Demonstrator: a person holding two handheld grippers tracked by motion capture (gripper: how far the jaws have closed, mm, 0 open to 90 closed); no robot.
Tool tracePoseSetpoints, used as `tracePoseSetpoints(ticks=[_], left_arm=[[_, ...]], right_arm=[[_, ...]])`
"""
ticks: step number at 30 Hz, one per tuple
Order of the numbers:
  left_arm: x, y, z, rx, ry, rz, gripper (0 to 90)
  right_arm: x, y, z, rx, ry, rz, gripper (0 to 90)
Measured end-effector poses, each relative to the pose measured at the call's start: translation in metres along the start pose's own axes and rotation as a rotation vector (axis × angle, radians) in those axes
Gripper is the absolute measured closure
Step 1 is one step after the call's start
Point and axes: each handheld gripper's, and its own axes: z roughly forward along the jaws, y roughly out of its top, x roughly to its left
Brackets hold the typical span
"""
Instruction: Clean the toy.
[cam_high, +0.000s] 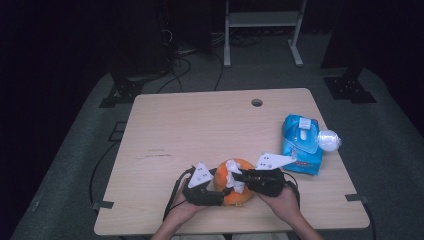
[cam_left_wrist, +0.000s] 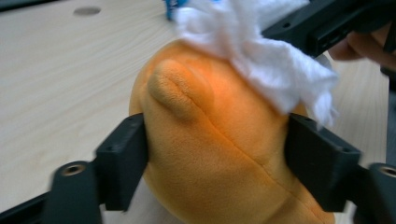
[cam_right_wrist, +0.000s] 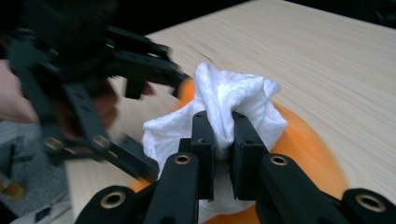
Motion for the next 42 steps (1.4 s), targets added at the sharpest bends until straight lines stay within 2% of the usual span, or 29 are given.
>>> tracePoseSetpoints(ticks=[2,3,4,5,7,8,10,11,12,13,14,15,17,19,20,21,23,24,27,29,31,32,34,36,38,39,41,42], left_arm=[[-0.005,0.001,0.0,0.008,0.015,0.054,31.2],[-0.005,0.001,0.0,0.007,0.015,0.07,31.8],[-0.006,0.001,-0.001,0.004,0.012,0.077,31.8],[-0.006,0.001,-0.001,0.004,0.01,0.078,31.8],[-0.005,0.0,-0.001,-0.01,-0.004,0.057,30.7],[-0.004,0.001,-0.001,-0.02,-0.016,0.037,27.9],[-0.004,0.003,0.001,-0.021,-0.016,-0.005,20.0],[-0.004,0.003,0.002,-0.023,-0.006,-0.014,19.7],[-0.005,0.003,0.002,-0.026,-0.002,-0.002,20.7],[-0.007,0.003,0.002,-0.029,0.001,0.026,24.7],[-0.009,0.003,0.001,-0.02,0.006,0.067,27.4],[-0.012,0.003,0.001,-0.014,0.014,0.102,29.4],[-0.014,0.003,0.0,-0.008,0.025,0.132,31.8],[-0.015,0.003,-0.001,-0.008,0.018,0.15,33.1],[-0.017,0.003,0.0,-0.009,0.017,0.162,33.2],[-0.018,0.003,0.0,-0.01,0.014,0.171,33.2],[-0.021,0.004,0.001,-0.007,0.013,0.195,33.3],[-0.022,0.004,0.001,-0.001,0.013,0.22,33.3],[-0.025,0.003,0.001,-0.004,0.009,0.258,33.3],[-0.024,0.003,0.0,-0.002,0.013,0.25,33.2],[-0.021,0.001,-0.001,0.002,0.012,0.24,33.2],[-0.02,0.0,-0.002,0.002,0.01,0.234,33.2],[-0.018,-0.002,-0.002,0.0,0.002,0.214,33.1],[-0.014,0.0,-0.003,-0.007,-0.012,0.173,29.5],[-0.012,0.003,-0.003,-0.013,-0.006,0.123,20.9],[-0.011,0.005,-0.003,-0.029,-0.008,0.105,18.0],[-0.013,0.007,-0.004,-0.045,0.006,0.107,15.1],[-0.014,0.007,-0.004,-0.038,0.012,0.126,15.8]], right_arm=[[0.003,0.003,0.002,0.002,0.001,-0.019,80.8],[0.001,0.004,0.002,0.001,-0.011,-0.027,80.8],[-0.003,0.004,0.001,-0.001,-0.024,-0.014,80.8],[-0.009,0.003,-0.002,-0.003,-0.056,-0.003,80.8],[-0.019,-0.003,-0.005,0.023,-0.123,-0.005,80.8],[-0.022,-0.006,-0.008,0.026,-0.132,0.007,80.9],[-0.021,-0.008,-0.01,0.017,-0.118,0.026,80.9],[-0.017,-0.007,-0.01,0.018,-0.11,0.016,80.9],[-0.012,-0.004,-0.01,0.005,-0.075,0.013,80.9],[-0.008,-0.002,-0.009,-0.011,-0.028,0.024,80.8],[-0.004,0.001,-0.007,-0.016,-0.004,0.015,80.7],[0.0,0.004,-0.004,-0.014,-0.003,-0.007,80.7],[0.001,0.006,-0.002,-0.009,-0.008,-0.021,80.8],[-0.007,0.004,-0.003,-0.012,-0.024,0.002,80.9],[-0.011,0.003,-0.004,-0.004,-0.058,0.008,80.9],[-0.016,0.001,-0.006,0.002,-0.073,0.017,80.9],[-0.018,-0.001,-0.009,-0.004,-0.069,0.049,80.8],[-0.011,0.002,-0.011,-0.014,-0.056,0.032,80.7],[-0.006,0.006,-0.01,-0.03,-0.021,0.031,80.7],[-0.008,0.007,-0.007,-0.018,-0.028,0.019,80.8],[-0.012,0.004,-0.006,-0.016,-0.032,0.031,80.8],[-0.018,0.001,-0.007,-0.006,-0.061,0.03,80.8],[-0.03,-0.007,-0.011,0.001,-0.095,0.071,80.8],[-0.038,-0.013,-0.015,0.006,-0.114,0.114,80.8],[-0.038,-0.015,-0.015,-0.003,-0.113,0.129,80.8],[-0.036,-0.015,-0.014,-0.001,-0.119,0.118,80.8],[-0.031,-0.012,-0.01,-0.004,-0.101,0.111,80.7],[-0.029,-0.011,-0.009,-0.003,-0.098,0.104,80.7]])
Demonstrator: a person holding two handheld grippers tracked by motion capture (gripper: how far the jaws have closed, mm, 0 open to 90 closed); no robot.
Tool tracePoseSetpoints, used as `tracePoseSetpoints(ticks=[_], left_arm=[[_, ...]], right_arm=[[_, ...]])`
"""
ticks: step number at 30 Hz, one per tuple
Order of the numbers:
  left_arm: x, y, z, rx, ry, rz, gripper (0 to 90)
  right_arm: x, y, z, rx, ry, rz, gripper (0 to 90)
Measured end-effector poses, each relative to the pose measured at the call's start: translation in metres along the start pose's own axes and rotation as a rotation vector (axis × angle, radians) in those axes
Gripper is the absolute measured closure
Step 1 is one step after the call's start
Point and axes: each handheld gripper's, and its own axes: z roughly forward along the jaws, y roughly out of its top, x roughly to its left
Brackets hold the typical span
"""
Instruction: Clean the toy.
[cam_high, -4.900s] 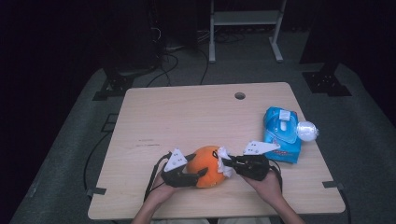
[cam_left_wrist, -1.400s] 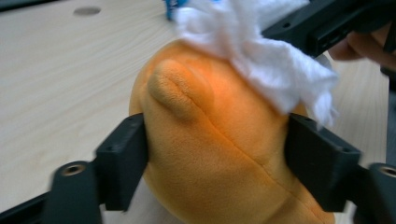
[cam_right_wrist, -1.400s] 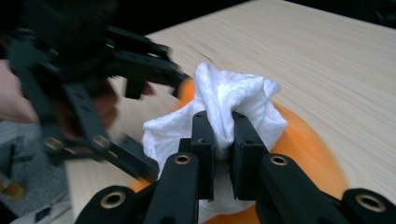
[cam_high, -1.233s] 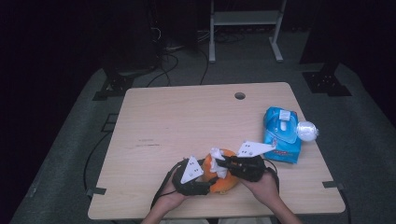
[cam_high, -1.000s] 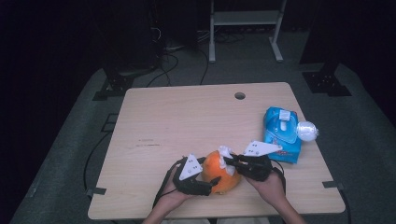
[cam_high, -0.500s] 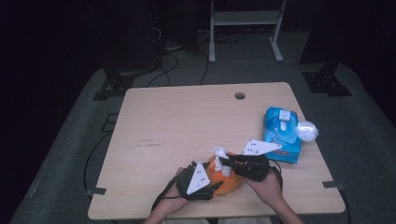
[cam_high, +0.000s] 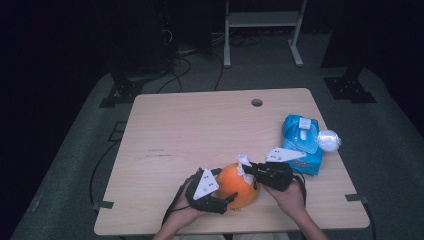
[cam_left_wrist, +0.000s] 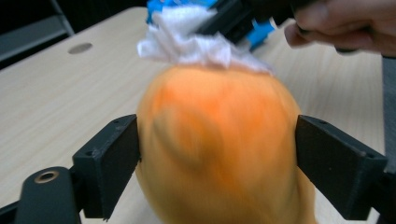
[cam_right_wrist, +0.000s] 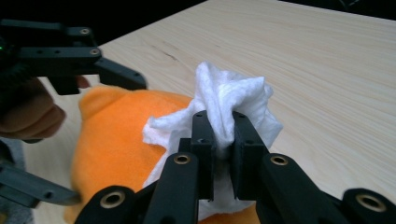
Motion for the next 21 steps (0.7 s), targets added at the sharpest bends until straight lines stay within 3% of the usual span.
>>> tracePoseSetpoints(ticks=[2,5,7,11,13,14,16,21], left_arm=[[0.0,-0.002,-0.001,0.011,0.008,0.029,23.7],[0.006,-0.006,-0.002,0.03,0.015,0.016,28.8],[0.012,-0.01,-0.003,0.03,0.017,-0.013,29.7],[0.02,-0.016,-0.004,0.054,0.034,-0.034,30.3],[0.024,-0.019,-0.005,0.064,0.043,-0.048,30.3],[0.026,-0.022,-0.006,0.065,0.04,-0.062,30.3],[0.031,-0.025,-0.007,0.063,0.034,-0.086,30.4],[0.034,-0.025,-0.009,0.043,0.038,-0.112,30.1]], right_arm=[[0.003,0.002,0.0,0.005,-0.006,-0.024,80.7],[-0.003,0.0,-0.001,0.013,-0.008,-0.004,80.7],[-0.009,-0.004,-0.001,0.022,-0.026,0.005,80.7],[-0.022,-0.014,-0.002,0.028,-0.039,0.077,80.7],[-0.015,-0.011,-0.003,0.02,-0.035,0.057,80.7],[-0.007,-0.006,-0.002,0.013,-0.029,0.026,80.7],[-0.006,-0.006,-0.002,0.01,-0.026,0.02,80.7],[-0.02,-0.015,-0.001,0.027,-0.035,0.069,80.6]])
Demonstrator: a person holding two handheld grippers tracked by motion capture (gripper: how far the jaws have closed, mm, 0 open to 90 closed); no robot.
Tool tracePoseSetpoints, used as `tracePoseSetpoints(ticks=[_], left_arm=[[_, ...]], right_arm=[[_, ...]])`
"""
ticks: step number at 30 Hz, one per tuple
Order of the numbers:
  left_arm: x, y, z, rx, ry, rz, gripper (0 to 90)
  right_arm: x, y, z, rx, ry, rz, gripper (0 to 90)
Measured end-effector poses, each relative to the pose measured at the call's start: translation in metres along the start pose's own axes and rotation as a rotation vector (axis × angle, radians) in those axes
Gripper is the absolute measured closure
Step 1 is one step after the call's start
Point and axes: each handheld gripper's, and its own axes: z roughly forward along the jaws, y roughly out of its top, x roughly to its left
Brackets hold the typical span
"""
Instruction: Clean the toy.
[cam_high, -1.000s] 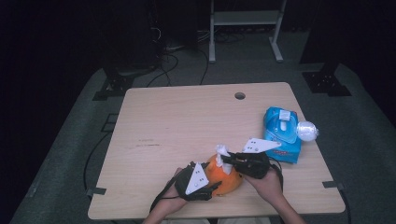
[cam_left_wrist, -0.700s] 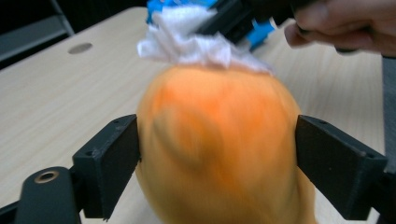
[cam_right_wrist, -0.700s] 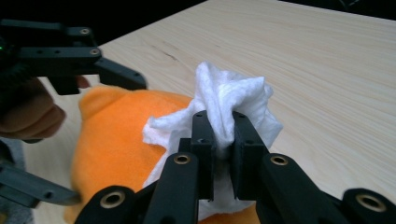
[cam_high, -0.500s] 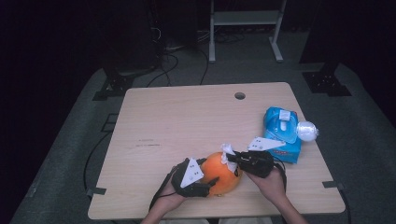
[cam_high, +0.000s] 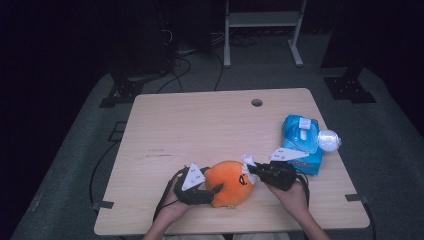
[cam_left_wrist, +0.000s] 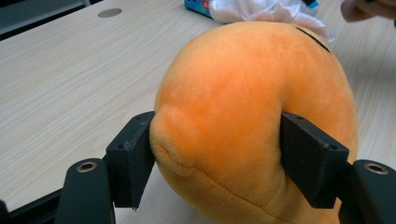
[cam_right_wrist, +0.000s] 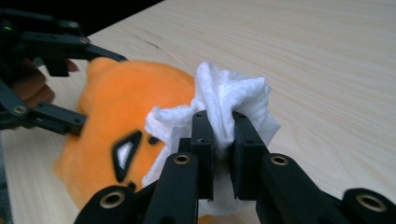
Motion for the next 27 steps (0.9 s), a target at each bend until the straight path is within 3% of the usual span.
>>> tracePoseSetpoints(ticks=[3,5,8,9,18,22,24,26,27], left_arm=[[0.0,0.007,-0.007,-0.077,0.034,0.024,19.3],[-0.003,0.01,-0.01,-0.143,0.045,0.046,19.3],[-0.01,0.009,-0.004,-0.116,0.033,0.117,25.9],[-0.011,0.008,-0.002,-0.102,0.023,0.12,29.1],[0.001,-0.001,0.0,-0.05,0.035,0.029,34.0],[0.008,-0.005,0.001,-0.047,0.041,-0.012,34.3],[0.011,-0.006,0.001,-0.046,0.04,-0.021,34.2],[0.011,-0.005,0.0,-0.069,0.048,-0.01,33.4],[0.011,-0.003,-0.004,-0.105,0.047,0.018,30.6]], right_arm=[[0.0,-0.001,0.002,-0.005,-0.005,0.013,80.6],[0.0,-0.001,0.004,-0.018,0.003,0.017,80.6],[0.002,0.001,0.005,-0.028,0.011,0.006,80.5],[0.002,0.001,0.004,-0.03,0.013,0.002,80.5],[0.004,-0.004,-0.006,0.008,0.024,-0.028,80.4],[0.027,0.003,-0.01,0.002,0.068,-0.116,79.9],[0.031,0.005,-0.005,0.009,0.049,-0.145,79.9],[0.022,0.002,0.0,0.006,0.046,-0.098,80.0],[0.016,0.0,0.002,0.01,0.038,-0.073,80.0]])
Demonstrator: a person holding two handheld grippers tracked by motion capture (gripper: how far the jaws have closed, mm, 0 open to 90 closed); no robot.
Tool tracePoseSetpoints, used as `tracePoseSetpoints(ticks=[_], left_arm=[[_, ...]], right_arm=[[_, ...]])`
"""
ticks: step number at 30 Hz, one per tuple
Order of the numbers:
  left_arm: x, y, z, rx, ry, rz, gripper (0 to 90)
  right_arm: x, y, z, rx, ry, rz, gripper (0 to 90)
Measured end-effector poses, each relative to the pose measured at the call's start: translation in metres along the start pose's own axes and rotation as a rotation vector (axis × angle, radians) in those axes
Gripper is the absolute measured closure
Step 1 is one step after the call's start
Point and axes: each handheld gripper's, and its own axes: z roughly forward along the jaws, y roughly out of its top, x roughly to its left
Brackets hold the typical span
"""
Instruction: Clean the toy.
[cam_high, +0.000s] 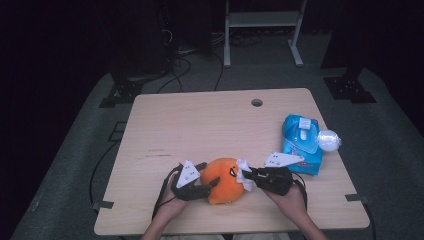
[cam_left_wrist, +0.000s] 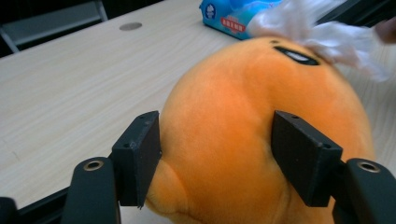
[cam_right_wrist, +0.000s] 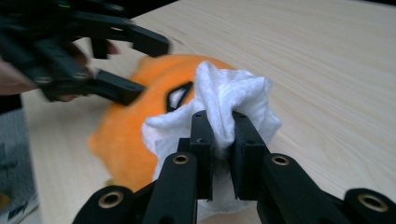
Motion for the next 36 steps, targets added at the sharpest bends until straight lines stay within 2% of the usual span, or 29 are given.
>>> tracePoseSetpoints(ticks=[2,4,6,8,11,14,16,20,22,23,25,28,30,31,34,36], left_arm=[[-0.003,0.004,-0.006,-0.068,-0.012,0.039,27.9],[-0.005,0.004,-0.004,-0.04,-0.009,0.073,31.6],[-0.006,-0.002,0.001,0.0,-0.035,0.055,38.3],[-0.003,-0.004,0.004,0.031,-0.026,0.02,40.8],[0.001,-0.006,0.004,0.039,-0.008,-0.021,40.8],[0.002,-0.008,0.005,0.036,0.007,-0.036,40.3],[0.001,-0.008,0.004,0.032,0.0,-0.042,40.3],[0.0,-0.006,0.004,0.035,-0.017,-0.028,40.4],[0.0,-0.006,0.004,0.042,-0.008,-0.03,40.4],[0.001,-0.006,0.005,0.051,-0.003,-0.027,40.4],[0.003,-0.008,0.005,0.06,0.004,-0.038,40.5],[0.008,-0.011,0.003,0.066,0.001,-0.071,40.1],[0.008,-0.01,0.003,0.07,0.004,-0.07,39.7],[0.007,-0.01,0.003,0.07,0.009,-0.071,39.7],[0.006,-0.009,0.003,0.071,0.013,-0.068,39.8],[0.007,-0.009,0.004,0.07,0.012,-0.07,39.7]], right_arm=[[-0.008,-0.005,0.001,0.003,-0.021,0.039,80.0],[-0.011,-0.006,0.0,0.007,-0.035,0.036,79.9],[-0.01,-0.005,-0.001,0.001,-0.031,0.03,80.0],[-0.002,-0.002,-0.001,-0.001,-0.037,-0.006,80.2],[0.014,0.002,-0.003,-0.006,0.006,-0.065,80.1],[0.027,0.003,0.001,0.014,0.004,-0.136,80.1],[0.023,0.003,0.003,0.014,-0.009,-0.123,80.1],[-0.001,-0.001,0.003,0.008,-0.06,-0.04,80.1],[-0.005,-0.004,0.003,0.008,-0.052,-0.01,80.2],[-0.002,-0.004,0.003,0.008,-0.052,-0.015,80.4],[0.01,-0.001,0.003,0.005,-0.045,-0.058,80.3],[0.027,0.001,0.005,-0.001,0.011,-0.103,80.3],[0.034,0.001,0.007,0.008,0.007,-0.14,80.2],[0.034,0.002,0.007,0.009,-0.002,-0.15,80.2],[0.022,0.002,0.003,0.009,-0.033,-0.112,80.3],[0.02,0.0,0.002,0.011,-0.037,-0.097,80.2]])
